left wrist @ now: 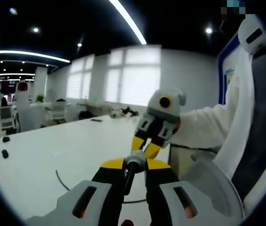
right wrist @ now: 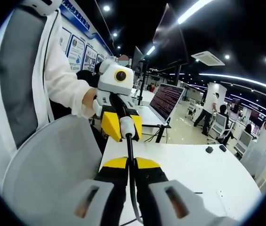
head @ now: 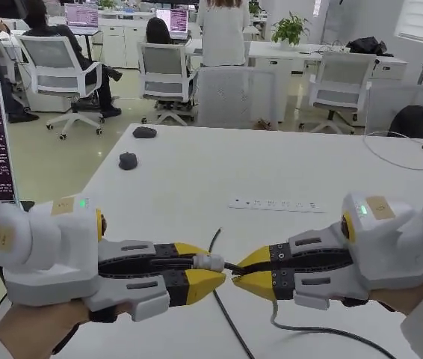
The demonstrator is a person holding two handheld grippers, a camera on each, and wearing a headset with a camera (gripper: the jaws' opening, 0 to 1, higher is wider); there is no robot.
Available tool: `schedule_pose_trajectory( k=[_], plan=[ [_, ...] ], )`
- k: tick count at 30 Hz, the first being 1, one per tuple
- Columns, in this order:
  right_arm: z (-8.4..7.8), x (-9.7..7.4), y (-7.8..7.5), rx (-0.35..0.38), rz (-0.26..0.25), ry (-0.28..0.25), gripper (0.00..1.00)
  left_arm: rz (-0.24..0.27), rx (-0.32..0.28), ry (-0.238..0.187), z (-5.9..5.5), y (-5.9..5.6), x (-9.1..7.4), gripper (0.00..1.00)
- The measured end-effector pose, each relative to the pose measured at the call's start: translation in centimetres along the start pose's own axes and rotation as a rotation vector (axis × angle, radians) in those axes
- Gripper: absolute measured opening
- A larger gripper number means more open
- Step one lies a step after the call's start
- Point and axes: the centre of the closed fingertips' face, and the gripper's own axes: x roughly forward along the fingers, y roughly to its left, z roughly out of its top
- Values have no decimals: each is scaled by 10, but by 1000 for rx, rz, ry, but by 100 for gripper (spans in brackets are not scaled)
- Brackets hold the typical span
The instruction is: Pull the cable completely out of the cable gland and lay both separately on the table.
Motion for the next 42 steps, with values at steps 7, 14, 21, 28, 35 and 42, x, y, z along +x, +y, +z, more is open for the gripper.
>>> schedule_pose_trajectory(
  k=[7,14,21,28,35,42],
  plan=[
    [-12,-2,-4,12,-9,28,3,17,-8,-6,-1,5,-5,16],
    [-22,-4,-6,26,-14,43,3,30,-15,-13,-1,8,-9,16],
    [-36,-9,-9,46,-23,61,3,50,-21,-20,-3,11,-16,16],
    [-59,-14,-16,88,-38,91,3,77,-35,-32,-4,13,-22,16],
    [-88,-12,-28,138,-68,132,3,106,-47,-39,-4,18,-31,16],
    [-127,5,-40,192,-79,207,3,131,-76,-30,-12,22,-32,16]
  ],
)
